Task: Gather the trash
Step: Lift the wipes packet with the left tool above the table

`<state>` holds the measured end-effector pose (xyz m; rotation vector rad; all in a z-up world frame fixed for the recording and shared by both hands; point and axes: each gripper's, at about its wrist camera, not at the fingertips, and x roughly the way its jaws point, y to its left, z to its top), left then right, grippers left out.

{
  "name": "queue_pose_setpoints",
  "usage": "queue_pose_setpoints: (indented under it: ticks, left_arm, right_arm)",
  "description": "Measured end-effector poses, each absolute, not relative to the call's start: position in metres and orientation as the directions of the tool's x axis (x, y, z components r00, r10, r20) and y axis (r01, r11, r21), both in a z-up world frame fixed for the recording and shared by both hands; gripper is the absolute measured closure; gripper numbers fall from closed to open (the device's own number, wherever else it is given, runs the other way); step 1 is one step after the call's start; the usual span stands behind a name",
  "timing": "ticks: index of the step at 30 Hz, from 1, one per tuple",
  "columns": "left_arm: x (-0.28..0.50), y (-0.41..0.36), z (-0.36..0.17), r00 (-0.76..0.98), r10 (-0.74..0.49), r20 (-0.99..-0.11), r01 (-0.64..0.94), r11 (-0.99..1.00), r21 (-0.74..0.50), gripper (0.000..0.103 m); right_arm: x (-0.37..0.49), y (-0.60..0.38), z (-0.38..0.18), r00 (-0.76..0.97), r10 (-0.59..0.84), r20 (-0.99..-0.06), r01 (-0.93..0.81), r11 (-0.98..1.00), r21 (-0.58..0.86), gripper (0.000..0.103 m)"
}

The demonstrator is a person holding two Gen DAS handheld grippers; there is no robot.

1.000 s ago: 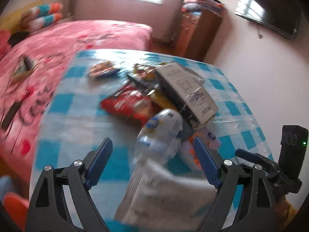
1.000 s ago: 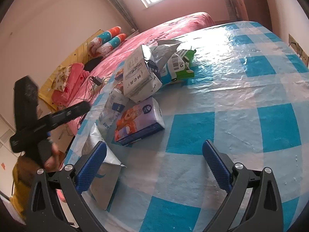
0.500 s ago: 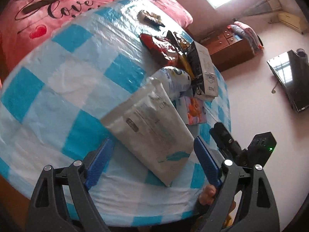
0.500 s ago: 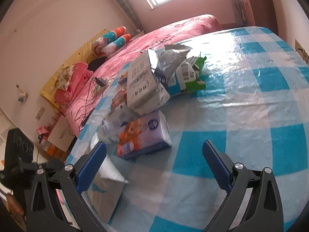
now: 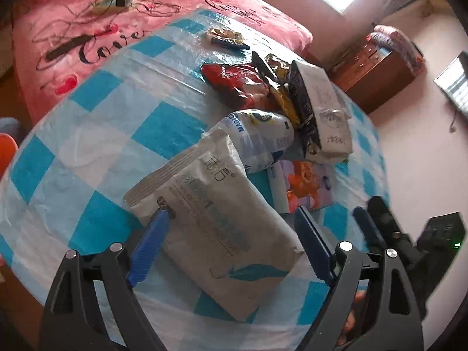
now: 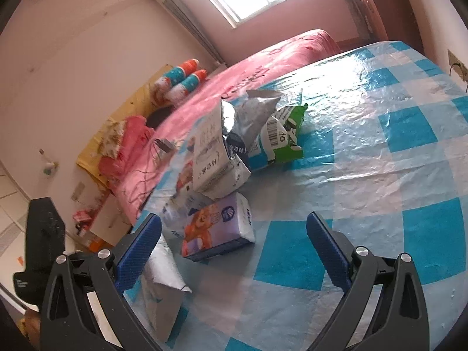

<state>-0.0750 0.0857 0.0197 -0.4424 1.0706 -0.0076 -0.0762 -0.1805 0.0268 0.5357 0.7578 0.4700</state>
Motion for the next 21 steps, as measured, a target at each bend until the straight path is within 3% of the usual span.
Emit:
queue_pose_setpoints:
  ticks: [6, 10, 21]
  left_arm:
    - [-0.085, 0.087, 0.022, 0.448, -0.138, -0.883, -0.279, 0.917, -0.285, 0.016]
    - [-0.087, 0.09, 0.01, 0.398, -0.171, -0.901, -0.348, 0.881, -0.321, 0.016]
    - [-0.068, 0.07, 0.01, 0.422, -0.108, -0.9, -0.366, 0.888, -0.278, 0.014]
  right_arm:
    - [-0.073, -0.186, 0.022, 0.618, 0.584, -0.525, -0.183, 0.757, 0.627, 0.005]
    - [-0.073, -0.188, 0.018, 0.608, 0.592, -0.529, -0.176, 0.75, 0.638, 0.005]
    - [-0.076, -0.189, 0.015, 0.594, 0.605, -0.53, -0.178, 0.741, 0.647, 0.005]
